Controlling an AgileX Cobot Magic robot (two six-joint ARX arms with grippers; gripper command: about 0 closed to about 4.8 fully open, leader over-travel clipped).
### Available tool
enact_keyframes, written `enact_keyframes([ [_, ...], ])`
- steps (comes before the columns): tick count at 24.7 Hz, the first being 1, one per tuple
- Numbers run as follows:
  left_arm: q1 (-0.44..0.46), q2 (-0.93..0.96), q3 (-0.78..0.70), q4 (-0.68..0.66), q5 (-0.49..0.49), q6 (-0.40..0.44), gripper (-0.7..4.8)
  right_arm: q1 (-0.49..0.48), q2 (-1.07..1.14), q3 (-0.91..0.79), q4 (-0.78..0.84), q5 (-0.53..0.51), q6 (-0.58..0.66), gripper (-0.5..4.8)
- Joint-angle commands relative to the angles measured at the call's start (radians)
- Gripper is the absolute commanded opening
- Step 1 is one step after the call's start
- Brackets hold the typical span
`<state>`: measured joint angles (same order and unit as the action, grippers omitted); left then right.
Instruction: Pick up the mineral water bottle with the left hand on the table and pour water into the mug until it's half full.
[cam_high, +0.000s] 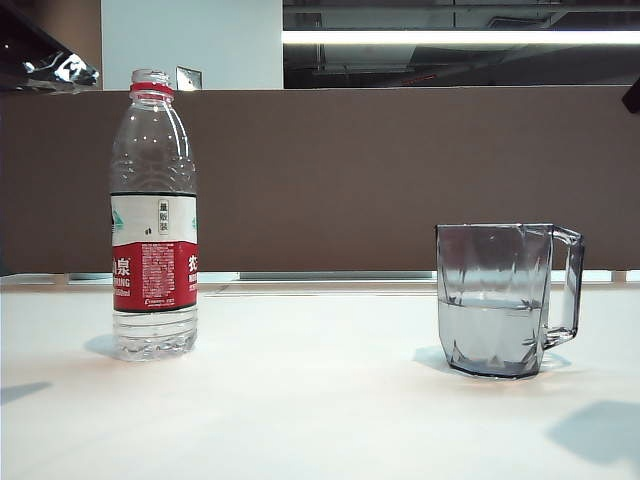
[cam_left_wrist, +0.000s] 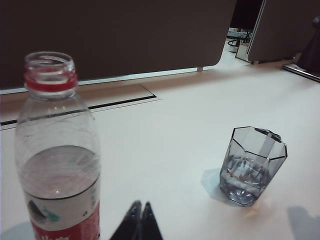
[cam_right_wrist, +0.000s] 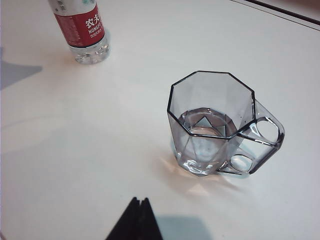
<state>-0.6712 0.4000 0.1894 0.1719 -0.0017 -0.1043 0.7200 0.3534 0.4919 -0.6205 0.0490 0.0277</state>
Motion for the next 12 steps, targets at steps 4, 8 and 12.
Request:
enact_keyframes([
  [4,0.056,-0.122,-0.025,-0.031,-0.016,0.042,-0.06,0.000,-0.002,0.006,0.011,-0.002,0.002,-0.01],
  [8,0.254,-0.261,-0.034,-0.139,0.013,0.041,-0.06,0.000,-0.002,0.006,0.012,-0.001,0.002,-0.01],
  [12,0.415,-0.322,-0.036,-0.198,0.072,0.042,-0.06,0.000,-0.002,0.006,0.012,0.000,0.002,-0.01],
])
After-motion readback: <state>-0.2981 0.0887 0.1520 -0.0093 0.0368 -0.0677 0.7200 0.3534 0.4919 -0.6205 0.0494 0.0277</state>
